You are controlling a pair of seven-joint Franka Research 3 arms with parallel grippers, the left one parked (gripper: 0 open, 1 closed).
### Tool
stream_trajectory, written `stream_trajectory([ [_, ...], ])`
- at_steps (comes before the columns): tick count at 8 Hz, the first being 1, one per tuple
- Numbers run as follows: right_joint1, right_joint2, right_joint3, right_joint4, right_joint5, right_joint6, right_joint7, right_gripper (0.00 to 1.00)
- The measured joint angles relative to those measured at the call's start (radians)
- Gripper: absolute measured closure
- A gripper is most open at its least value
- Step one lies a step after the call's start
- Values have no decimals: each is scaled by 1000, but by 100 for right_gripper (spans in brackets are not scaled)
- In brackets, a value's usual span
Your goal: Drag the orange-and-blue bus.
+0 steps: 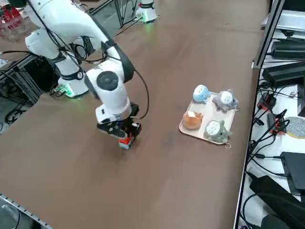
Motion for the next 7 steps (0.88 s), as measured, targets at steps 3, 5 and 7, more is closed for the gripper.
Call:
stream_trajectory([
  [3, 141, -10, 7, -12, 0, -42, 196, 40],
  [5, 193, -26, 22, -40, 1, -28, 231, 40],
  [7, 220, -43, 48, -71, 7, -9, 253, 40],
])
